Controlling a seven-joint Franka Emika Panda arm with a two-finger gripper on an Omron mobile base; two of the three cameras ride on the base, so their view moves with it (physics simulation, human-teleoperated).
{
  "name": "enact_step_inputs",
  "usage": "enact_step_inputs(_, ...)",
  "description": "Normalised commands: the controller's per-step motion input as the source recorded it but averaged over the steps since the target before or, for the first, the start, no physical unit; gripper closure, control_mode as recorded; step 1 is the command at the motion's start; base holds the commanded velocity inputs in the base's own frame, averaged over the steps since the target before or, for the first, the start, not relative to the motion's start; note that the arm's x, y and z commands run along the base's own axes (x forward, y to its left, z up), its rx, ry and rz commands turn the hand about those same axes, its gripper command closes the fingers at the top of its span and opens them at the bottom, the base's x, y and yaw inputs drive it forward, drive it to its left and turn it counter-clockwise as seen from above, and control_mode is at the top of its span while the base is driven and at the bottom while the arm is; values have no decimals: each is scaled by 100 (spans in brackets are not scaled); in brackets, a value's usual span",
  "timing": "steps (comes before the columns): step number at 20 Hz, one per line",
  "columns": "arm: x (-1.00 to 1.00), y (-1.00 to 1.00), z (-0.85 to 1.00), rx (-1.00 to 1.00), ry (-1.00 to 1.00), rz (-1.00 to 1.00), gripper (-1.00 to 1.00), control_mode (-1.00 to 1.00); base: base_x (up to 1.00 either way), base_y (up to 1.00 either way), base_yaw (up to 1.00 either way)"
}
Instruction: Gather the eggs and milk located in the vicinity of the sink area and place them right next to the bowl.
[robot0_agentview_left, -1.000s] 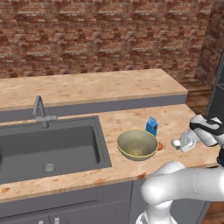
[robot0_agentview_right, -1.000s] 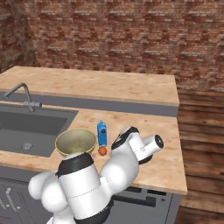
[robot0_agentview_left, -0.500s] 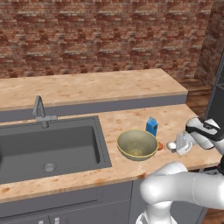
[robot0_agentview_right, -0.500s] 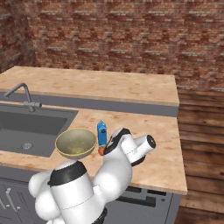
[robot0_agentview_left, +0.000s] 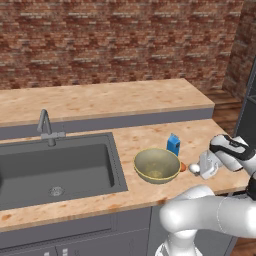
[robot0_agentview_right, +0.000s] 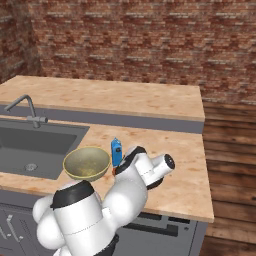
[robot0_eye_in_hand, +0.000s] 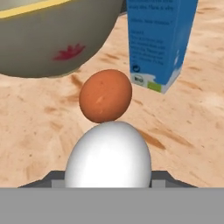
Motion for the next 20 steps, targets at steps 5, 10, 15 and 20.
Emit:
enact_step_inputs(5,0,0,2,0,0,11,100,-100,0,0,0)
enact_step_inputs(10,0,0,3,0,0,13,100,-100,0,0,0)
enact_step_inputs(15,0,6,1,0,0,13,100,-100,0,0,0)
enact_step_inputs(20,0,21,0,0,0,8,100,-100,0,0,0)
